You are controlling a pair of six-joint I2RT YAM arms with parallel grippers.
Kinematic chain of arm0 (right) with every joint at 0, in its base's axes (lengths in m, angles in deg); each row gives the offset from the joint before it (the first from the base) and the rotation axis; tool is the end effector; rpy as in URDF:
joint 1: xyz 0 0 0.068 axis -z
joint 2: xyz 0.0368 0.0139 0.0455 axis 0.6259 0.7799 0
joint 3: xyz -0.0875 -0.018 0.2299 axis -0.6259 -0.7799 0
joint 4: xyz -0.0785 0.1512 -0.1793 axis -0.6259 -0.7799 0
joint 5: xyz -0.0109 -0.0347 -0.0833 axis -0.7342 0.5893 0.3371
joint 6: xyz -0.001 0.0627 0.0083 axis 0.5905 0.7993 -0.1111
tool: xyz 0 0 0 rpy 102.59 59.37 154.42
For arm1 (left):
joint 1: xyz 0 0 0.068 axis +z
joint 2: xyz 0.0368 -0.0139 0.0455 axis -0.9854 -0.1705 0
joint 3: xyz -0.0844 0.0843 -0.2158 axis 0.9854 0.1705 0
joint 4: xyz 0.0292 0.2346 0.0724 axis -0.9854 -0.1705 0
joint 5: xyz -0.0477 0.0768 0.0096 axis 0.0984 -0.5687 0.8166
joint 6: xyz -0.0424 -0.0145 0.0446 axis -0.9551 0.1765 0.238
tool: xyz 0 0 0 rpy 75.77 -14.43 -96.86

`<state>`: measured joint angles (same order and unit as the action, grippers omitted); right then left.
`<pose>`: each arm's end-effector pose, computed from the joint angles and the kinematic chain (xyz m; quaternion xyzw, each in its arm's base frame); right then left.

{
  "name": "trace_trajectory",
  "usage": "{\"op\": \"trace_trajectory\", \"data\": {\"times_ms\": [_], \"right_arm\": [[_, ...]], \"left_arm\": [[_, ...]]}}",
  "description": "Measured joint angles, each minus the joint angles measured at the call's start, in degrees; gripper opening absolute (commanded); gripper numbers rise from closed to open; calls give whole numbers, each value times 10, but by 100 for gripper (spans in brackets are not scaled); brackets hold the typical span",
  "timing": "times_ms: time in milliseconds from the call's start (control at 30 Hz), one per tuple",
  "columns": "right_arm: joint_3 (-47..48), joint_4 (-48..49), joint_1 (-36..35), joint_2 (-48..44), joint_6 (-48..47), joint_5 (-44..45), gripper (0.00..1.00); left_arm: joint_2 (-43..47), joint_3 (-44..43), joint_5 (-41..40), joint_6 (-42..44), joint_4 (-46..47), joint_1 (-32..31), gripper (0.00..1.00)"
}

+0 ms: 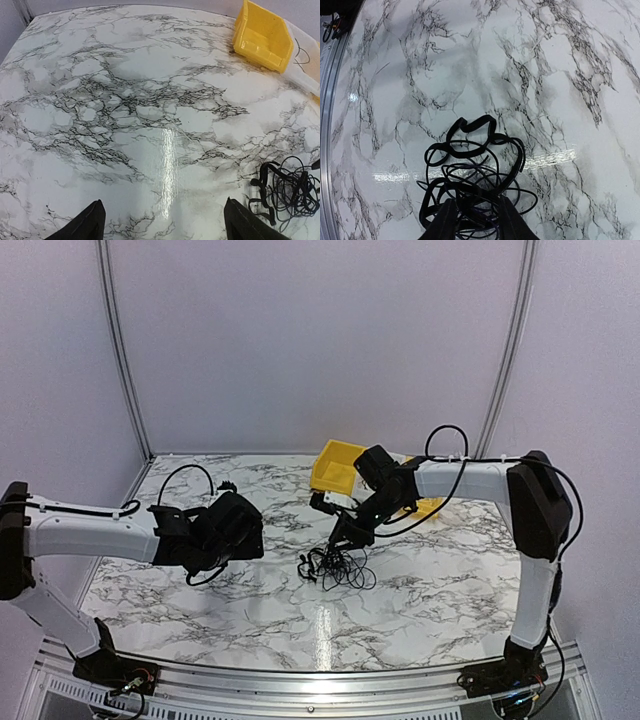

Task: Untangle the cables

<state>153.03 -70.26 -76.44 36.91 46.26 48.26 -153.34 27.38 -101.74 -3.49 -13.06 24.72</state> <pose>0.2934 0.2619 0.1684 -0.5963 0.7157 0.3002 0.2052 0.1991 -0.2390 0.1894 -0.0334 0.8966 -0.0733 0.4354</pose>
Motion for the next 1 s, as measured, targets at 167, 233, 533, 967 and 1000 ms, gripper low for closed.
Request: {"op": "trace_trajectory", "data": {"times_ms": [167,233,533,967,1000], "right_arm": [[0,5,0,5,18,21,12],[0,8,0,5,23,27,4],[17,-5,0,-2,32,21,0],[169,-55,-8,-101,46,-75,0],[179,-59,-11,-104,48,-78,0]], "left_arm": [[61,47,14,43,54,-16,87],[72,57,24,56,73,-16,86],[66,94,119,134,203,-23,81],[-16,35,201,250,352,-49,81],[-26,25,198,256,363,-49,80]]}}
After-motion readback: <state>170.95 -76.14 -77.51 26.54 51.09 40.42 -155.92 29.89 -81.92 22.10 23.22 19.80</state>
